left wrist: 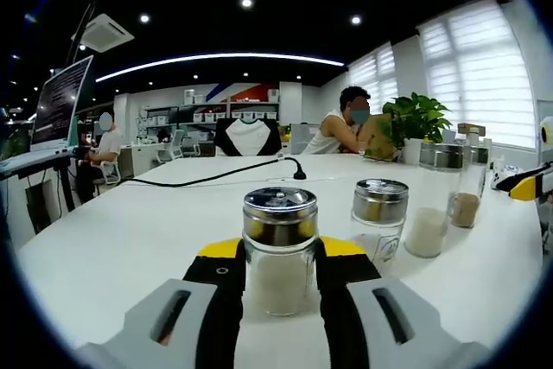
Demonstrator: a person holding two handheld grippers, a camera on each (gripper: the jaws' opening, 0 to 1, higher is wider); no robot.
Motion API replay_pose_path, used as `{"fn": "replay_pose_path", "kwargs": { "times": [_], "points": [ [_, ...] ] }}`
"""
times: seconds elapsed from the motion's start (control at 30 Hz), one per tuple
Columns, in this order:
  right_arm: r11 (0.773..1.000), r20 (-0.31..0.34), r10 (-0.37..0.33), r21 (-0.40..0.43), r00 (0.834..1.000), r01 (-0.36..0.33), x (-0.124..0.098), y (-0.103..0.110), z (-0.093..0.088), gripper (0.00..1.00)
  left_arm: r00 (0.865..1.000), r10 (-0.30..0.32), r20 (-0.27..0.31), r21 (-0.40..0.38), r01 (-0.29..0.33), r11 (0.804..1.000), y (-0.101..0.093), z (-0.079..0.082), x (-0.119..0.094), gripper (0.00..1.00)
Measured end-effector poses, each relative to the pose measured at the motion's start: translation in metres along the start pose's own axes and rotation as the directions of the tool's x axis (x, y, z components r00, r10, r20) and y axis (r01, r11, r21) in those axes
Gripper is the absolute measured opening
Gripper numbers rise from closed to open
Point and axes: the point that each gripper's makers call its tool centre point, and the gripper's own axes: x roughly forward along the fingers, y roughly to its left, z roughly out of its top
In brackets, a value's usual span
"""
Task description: Rotate the seasoning bottle until the label or dispensing opening points toward the visible target arrow and the bottle remains upright within the marked orientation range
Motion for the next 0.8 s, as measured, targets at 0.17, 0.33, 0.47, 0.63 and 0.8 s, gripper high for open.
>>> {"fn": "replay_pose_path", "kwargs": {
  "times": [0.17, 0.33, 0.47, 0.63, 0.8],
  "points": [
    [1.0, -0.001, 0.006, -0.001, 1.0, -0.006, 0.0009, 0.0018, -0.0008, 0.74, 1.0, -0.028, 0.0, 0.0, 0.028, 1.0, -0.0004, -0.0003, 0.0004, 0.33],
    [1.0, 0.003, -0.003, -0.004, 1.0, 0.003, 0.0014, 0.0013, -0.0011, 0.8, 0.998, -0.057, -0.001, 0.0, 0.057, 0.998, -0.0009, -0.001, 0.0013, 0.33],
    [1.0, 0.001, -0.004, 0.001, 1.0, 0.004, 0.0011, 0.0004, -0.0033, 0.81, 0.996, -0.092, 0.004, 0.003, 0.092, 0.996, -0.0016, -0.0018, 0.0016, 0.33],
    [1.0, 0.001, -0.005, -0.007, 1.0, 0.005, 0.0002, 0.0011, -0.004, 0.83, 0.991, -0.132, 0.003, 0.005, 0.132, 0.991, -0.0028, -0.0022, 0.0015, 0.33],
    [1.0, 0.006, -0.002, -0.01, 1.0, 0.002, 0.0, 0.0023, -0.0026, 0.83, 0.985, -0.17, 0.003, 0.009, 0.17, 0.985, -0.0043, -0.0028, 0.0018, 0.33]
  ]
}}
